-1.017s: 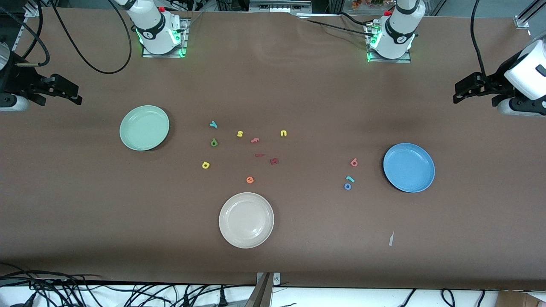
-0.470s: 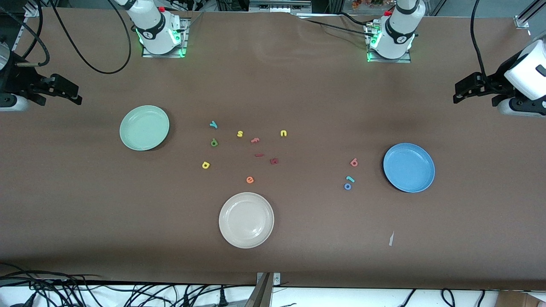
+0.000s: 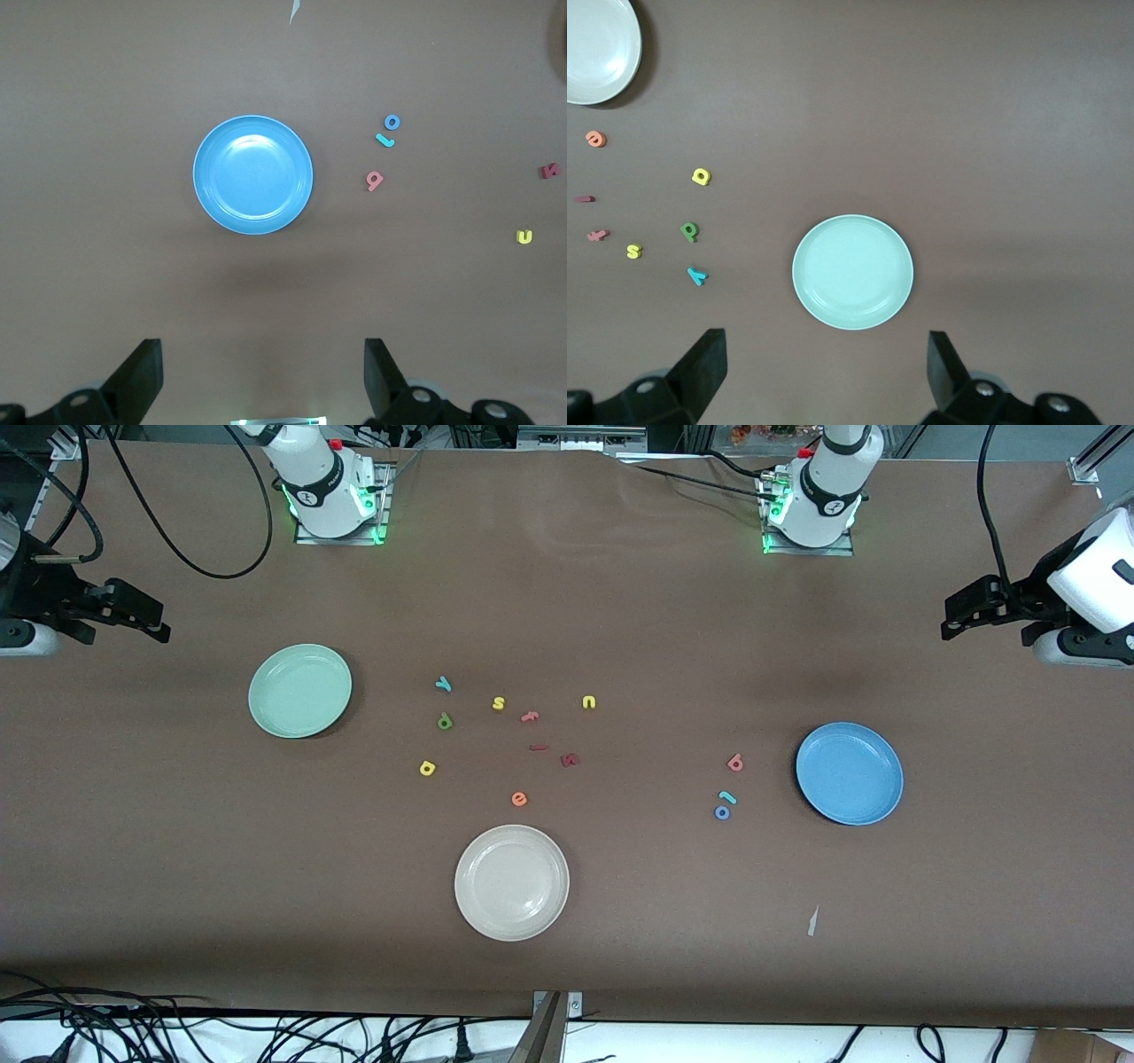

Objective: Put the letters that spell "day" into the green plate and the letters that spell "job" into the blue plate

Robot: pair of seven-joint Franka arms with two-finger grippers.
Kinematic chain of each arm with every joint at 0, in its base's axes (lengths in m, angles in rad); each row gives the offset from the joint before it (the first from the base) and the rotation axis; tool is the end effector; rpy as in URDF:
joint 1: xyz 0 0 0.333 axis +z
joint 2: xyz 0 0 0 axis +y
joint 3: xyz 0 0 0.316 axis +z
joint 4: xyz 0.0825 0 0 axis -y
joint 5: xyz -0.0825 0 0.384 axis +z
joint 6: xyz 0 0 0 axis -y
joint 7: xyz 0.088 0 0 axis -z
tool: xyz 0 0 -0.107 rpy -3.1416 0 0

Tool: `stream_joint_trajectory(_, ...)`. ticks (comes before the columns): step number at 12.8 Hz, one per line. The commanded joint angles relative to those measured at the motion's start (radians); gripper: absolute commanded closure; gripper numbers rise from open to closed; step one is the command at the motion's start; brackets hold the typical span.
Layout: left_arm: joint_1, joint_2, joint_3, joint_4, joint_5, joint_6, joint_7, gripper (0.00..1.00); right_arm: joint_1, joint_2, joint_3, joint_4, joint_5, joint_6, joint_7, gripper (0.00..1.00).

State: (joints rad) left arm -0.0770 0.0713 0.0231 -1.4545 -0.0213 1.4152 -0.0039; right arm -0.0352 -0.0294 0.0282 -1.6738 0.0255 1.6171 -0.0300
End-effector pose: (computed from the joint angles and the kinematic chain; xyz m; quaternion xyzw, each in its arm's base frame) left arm 0.5594 -0.0332 0.6260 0.9981 -0.0260 -0.0555 0.0082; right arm 0.5473 -0.0010 0.5960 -0.9998 -0.0107 0.0134 0.0126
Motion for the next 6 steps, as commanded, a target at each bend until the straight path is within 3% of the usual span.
stream_joint_trajectory(1,0.002,0.012,-0.005,0.031,0.001,-0.012,-0.008,0.0,-0.002,-0.001,0.001,0.019,0.004,-0.022,-0.013,0.0)
stream_joint_trajectory(6,0.002,0.012,-0.006,0.048,-0.002,-0.012,-0.005,0.0,-0.002,0.0,0.001,0.019,0.007,-0.023,-0.013,0.0)
